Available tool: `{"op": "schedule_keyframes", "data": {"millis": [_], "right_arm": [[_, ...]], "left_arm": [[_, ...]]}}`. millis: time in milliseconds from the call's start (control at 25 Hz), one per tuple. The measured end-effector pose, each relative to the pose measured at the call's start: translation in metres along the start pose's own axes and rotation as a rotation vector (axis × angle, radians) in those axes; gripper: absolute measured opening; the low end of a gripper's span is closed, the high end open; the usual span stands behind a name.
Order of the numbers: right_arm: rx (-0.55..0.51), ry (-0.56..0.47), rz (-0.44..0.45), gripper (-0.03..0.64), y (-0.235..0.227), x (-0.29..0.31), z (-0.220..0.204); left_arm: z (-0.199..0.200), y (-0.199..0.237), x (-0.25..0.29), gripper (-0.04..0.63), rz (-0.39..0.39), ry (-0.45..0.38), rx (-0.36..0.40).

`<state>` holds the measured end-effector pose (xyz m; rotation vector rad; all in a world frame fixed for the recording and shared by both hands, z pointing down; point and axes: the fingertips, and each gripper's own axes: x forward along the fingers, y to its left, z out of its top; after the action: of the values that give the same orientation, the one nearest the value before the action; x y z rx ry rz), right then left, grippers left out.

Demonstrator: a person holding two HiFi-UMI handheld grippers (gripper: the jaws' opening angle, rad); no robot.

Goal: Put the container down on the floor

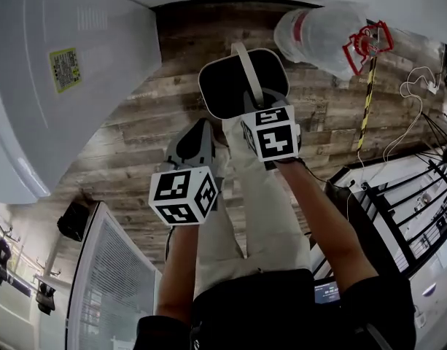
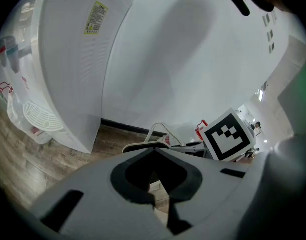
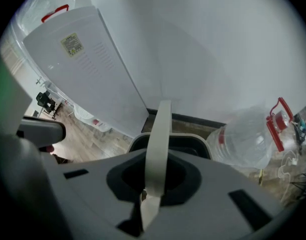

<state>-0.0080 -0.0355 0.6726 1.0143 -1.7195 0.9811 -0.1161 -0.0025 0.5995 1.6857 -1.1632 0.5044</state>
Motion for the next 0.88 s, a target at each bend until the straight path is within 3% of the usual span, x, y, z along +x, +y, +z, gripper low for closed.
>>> {"op": "schedule_keyframes", "data": {"millis": [560, 880], "right_arm": [[0.023, 0.078, -0.009, 0.031, -0.012, 0.066, -0.009], [0.053, 0.07, -0.006, 0.031, -0.017, 0.087, -0.003]], "left_arm": [[-0.031, 0.022, 0.047, 0.017, -0.01, 0.062, -0.041], [-0.025, 0.047, 0.068, 0.017, 0.018, 0.057, -0.03]]}}
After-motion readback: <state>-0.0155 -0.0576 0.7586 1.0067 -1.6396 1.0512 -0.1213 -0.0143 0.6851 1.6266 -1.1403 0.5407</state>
